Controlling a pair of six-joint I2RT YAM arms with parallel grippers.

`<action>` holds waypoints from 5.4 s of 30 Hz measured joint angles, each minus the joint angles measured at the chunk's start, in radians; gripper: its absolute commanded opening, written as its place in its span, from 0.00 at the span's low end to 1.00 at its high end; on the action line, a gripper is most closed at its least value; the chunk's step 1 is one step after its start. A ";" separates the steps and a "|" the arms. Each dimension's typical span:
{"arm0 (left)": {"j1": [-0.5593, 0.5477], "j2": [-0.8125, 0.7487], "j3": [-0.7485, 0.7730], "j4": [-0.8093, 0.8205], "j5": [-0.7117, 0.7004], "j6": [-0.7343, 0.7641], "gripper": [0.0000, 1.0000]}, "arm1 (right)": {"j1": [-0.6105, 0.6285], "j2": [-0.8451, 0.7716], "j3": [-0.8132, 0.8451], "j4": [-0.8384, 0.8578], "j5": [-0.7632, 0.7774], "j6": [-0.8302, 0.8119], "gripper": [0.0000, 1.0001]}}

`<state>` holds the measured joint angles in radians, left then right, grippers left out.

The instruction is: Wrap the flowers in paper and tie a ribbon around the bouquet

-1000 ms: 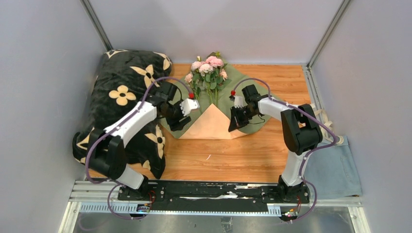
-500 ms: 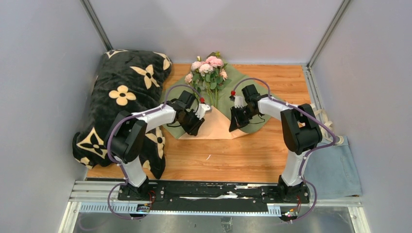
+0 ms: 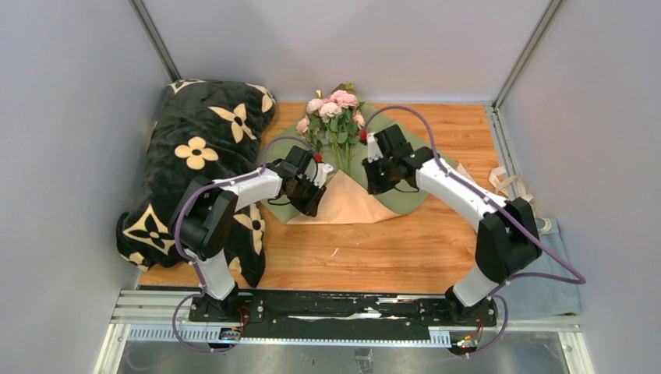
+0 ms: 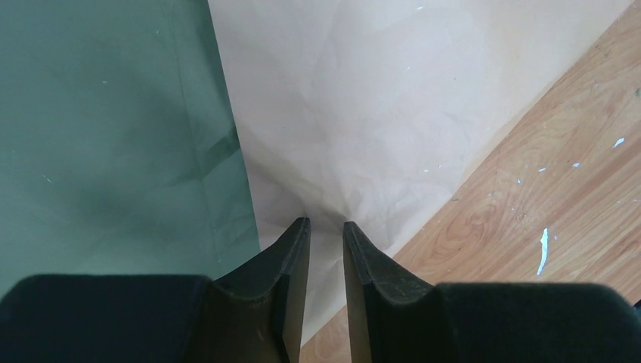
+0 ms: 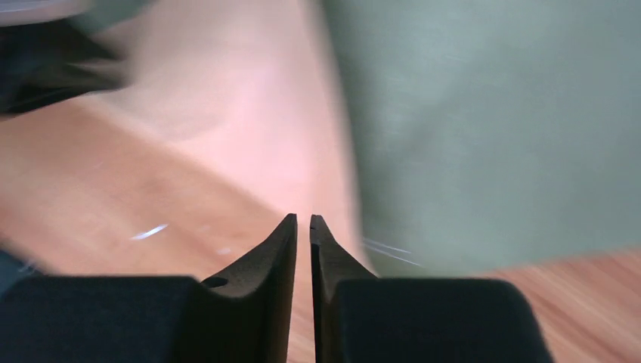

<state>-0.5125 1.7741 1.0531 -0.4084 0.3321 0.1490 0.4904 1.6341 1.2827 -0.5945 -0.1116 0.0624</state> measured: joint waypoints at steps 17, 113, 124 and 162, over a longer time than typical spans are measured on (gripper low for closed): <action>0.008 0.000 -0.004 0.013 -0.003 -0.045 0.27 | -0.127 0.004 -0.507 0.437 -0.452 0.364 0.00; -0.143 0.138 0.266 -0.007 0.040 -0.031 0.41 | -0.068 -0.151 -0.573 0.399 0.060 1.069 0.01; -0.131 0.253 0.332 0.049 -0.030 -0.061 0.42 | -0.038 -0.260 -0.604 0.356 0.052 1.137 0.63; -0.132 0.318 0.380 0.153 0.076 -0.048 0.45 | 0.220 -0.177 -0.444 0.343 0.522 0.516 0.00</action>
<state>-0.6445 2.0922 1.4330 -0.2554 0.4076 0.1005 0.7105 1.4567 0.8387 -0.2512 0.4107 0.5785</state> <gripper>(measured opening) 0.441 0.006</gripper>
